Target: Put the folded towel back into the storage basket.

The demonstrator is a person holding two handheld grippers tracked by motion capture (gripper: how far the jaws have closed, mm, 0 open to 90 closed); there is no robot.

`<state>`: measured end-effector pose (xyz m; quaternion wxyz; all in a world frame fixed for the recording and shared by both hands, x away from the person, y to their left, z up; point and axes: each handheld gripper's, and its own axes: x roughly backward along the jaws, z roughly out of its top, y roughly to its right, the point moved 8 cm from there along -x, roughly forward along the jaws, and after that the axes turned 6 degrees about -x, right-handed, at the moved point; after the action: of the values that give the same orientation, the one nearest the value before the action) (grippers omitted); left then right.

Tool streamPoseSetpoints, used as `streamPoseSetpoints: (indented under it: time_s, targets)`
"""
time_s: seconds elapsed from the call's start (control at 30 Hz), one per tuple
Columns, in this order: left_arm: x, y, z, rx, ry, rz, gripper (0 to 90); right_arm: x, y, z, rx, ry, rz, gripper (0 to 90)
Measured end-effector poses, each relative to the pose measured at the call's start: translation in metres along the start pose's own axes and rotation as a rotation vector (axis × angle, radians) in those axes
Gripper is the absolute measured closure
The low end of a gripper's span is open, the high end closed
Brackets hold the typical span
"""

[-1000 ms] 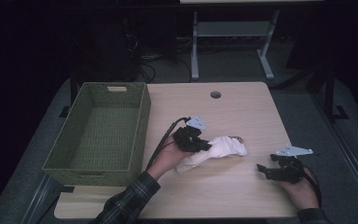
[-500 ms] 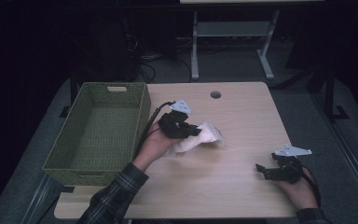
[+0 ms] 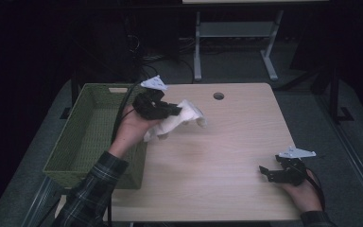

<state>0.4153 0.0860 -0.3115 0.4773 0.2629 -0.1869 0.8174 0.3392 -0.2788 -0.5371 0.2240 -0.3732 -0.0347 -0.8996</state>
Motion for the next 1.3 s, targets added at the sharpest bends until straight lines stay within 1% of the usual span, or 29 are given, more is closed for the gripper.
streamPoseSetpoints:
  time_s: [0.07, 0.13, 0.3, 0.4, 0.53, 0.63, 0.73, 0.83, 0.93, 0.97, 1.17, 1.27, 1.3]
  targets:
    - [0.010, -0.008, 0.002, -0.001, 0.002, 0.016, 83.5, 0.000, 0.000, 0.000, 0.000, 0.000, 0.000, 16.5]
    - [0.022, -0.017, 0.002, 0.005, 0.005, 0.043, 83.5, 0.000, 0.000, 0.000, 0.000, 0.000, 0.000, 16.5]
    - [0.046, -0.033, -0.002, 0.032, 0.017, 0.090, 83.5, 0.000, 0.000, 0.000, 0.000, 0.000, -0.001, 16.5]
    - [0.062, -0.045, -0.008, 0.061, 0.031, 0.127, 83.5, 0.000, 0.000, 0.000, -0.001, 0.000, -0.002, 16.5]
    - [0.079, -0.058, -0.017, 0.088, 0.039, 0.164, 83.5, 0.000, 0.000, 0.000, -0.002, 0.000, -0.002, 16.5]
    - [0.091, -0.068, -0.025, 0.107, 0.045, 0.192, 83.5, 0.000, 0.000, 0.000, -0.003, 0.001, -0.004, 16.6]
    - [0.101, -0.077, -0.035, 0.136, 0.053, 0.215, 83.5, 0.000, 0.000, 0.000, -0.004, 0.002, -0.005, 16.6]
    - [0.105, -0.084, -0.047, 0.157, 0.046, 0.226, 83.5, 0.000, 0.000, 0.001, -0.005, 0.002, -0.006, 16.6]
    - [0.105, -0.090, -0.058, 0.186, 0.047, 0.236, 83.5, -0.001, 0.001, 0.001, -0.005, 0.002, -0.007, 16.6]
    - [0.104, -0.091, -0.062, 0.189, 0.044, 0.236, 83.5, -0.001, 0.001, 0.001, -0.006, 0.003, -0.007, 16.6]
    - [0.099, -0.103, -0.082, 0.239, 0.048, 0.246, 83.5, -0.001, 0.001, 0.001, -0.006, 0.002, -0.007, 16.6]
    - [0.094, -0.109, -0.093, 0.273, 0.051, 0.246, 83.5, -0.001, 0.001, 0.000, -0.005, 0.002, -0.008, 16.7]
    - [0.093, -0.110, -0.096, 0.279, 0.052, 0.244, 83.5, 0.000, 0.001, 0.000, -0.007, 0.002, -0.008, 16.7]
